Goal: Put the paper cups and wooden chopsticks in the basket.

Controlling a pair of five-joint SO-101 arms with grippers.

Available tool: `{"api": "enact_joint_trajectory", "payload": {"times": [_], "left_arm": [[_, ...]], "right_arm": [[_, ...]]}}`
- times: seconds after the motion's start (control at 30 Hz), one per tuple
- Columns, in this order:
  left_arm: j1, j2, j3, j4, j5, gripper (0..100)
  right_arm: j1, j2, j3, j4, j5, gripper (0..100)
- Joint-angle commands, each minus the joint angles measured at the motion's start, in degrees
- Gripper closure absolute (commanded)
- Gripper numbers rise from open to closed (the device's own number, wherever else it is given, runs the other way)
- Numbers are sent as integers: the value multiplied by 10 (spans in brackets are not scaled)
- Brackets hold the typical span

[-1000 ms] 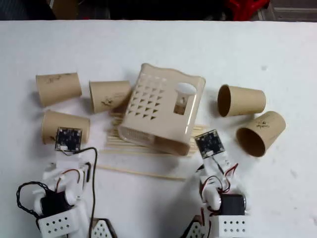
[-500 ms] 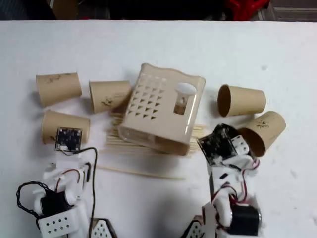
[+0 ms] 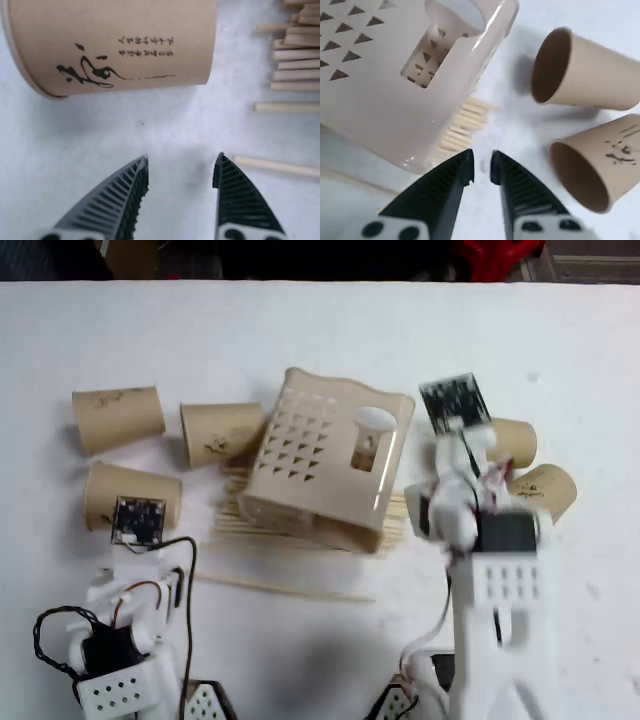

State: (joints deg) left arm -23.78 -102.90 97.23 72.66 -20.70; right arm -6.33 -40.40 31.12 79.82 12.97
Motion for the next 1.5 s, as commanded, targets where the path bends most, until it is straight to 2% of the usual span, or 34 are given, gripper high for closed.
{"api": "enact_joint_trajectory", "payload": {"times": [0.0, 0.53, 0.63, 0.77, 1.07, 1.2, 1.47], "left_arm": [[-5, -2, -2, 2, -2, 781], [-5, -2, -2, 2, -2, 781], [-5, -2, -2, 2, -2, 781], [-5, -2, -2, 2, -2, 781], [-5, -2, -2, 2, -2, 781], [-5, -2, -2, 2, -2, 781], [-5, -2, -2, 2, -2, 781]], "right_arm": [[-26, 45, -100, 58, -55, 817], [-22, 30, -110, 85, -52, 832], [-22, 29, -116, 65, 23, 837], [-21, 63, -165, 55, 29, 892], [-41, 344, -442, 50, 25, 859], [-62, 466, -556, 51, -18, 806], [-62, 642, -673, 54, -25, 775]]}}
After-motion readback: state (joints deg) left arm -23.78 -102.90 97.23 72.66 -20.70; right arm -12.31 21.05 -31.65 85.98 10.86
